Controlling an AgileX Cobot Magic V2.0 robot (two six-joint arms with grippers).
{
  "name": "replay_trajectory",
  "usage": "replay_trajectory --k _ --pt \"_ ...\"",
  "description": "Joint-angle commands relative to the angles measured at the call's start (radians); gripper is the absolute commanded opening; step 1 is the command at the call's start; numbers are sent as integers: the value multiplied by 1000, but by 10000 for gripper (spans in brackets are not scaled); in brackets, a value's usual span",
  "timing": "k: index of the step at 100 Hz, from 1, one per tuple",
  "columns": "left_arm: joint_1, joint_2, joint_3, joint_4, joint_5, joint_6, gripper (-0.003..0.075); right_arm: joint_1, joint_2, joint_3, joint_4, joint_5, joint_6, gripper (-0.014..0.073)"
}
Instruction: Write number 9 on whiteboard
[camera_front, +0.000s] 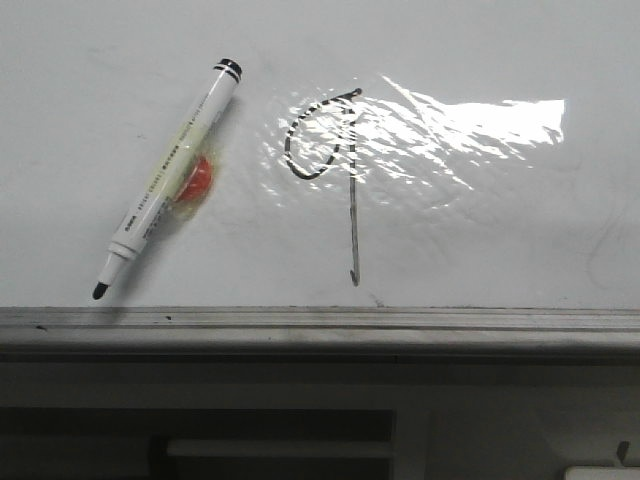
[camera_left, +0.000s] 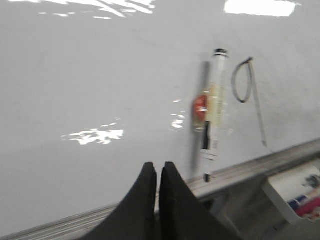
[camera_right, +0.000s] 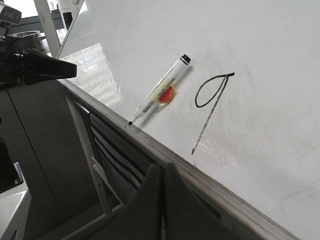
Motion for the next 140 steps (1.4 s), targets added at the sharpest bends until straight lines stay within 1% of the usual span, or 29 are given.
replay_trajectory --k 1,14,27,32,35,46,54,64,75,97,140 --pt "112 -55 37 4 -118 0 -20 1 10 -26 -3 -77 -8 -61" --pt "271 -154 141 2 -229 5 -20 1 10 -26 -3 -77 -8 -61" --pt "396 -265 222 2 -286 122 -20 1 10 -26 -3 -77 -8 -61" --pt "433 -268 248 2 -340 135 -20 1 10 -26 -3 -77 -8 -61" --pt "451 -268 245 2 -303 135 -20 1 8 -26 -3 -75 -8 -61" --pt "507 -268 245 4 -306 137 -20 1 9 -26 -3 -75 -8 -61" --pt "542 -268 245 2 -295 199 -20 1 9 -26 -3 -75 -8 -61" --pt "551 -268 245 -29 -249 271 -20 1 9 -26 -3 -75 -8 -61" --pt "551 -268 245 -87 -155 271 -20 1 9 -26 -3 -75 -8 -61" --pt "536 -268 245 -62 -18 273 -20 1 9 -26 -3 -75 -8 -61" --pt "533 -268 245 -58 -21 273 -20 1 9 -26 -3 -75 -8 -61"
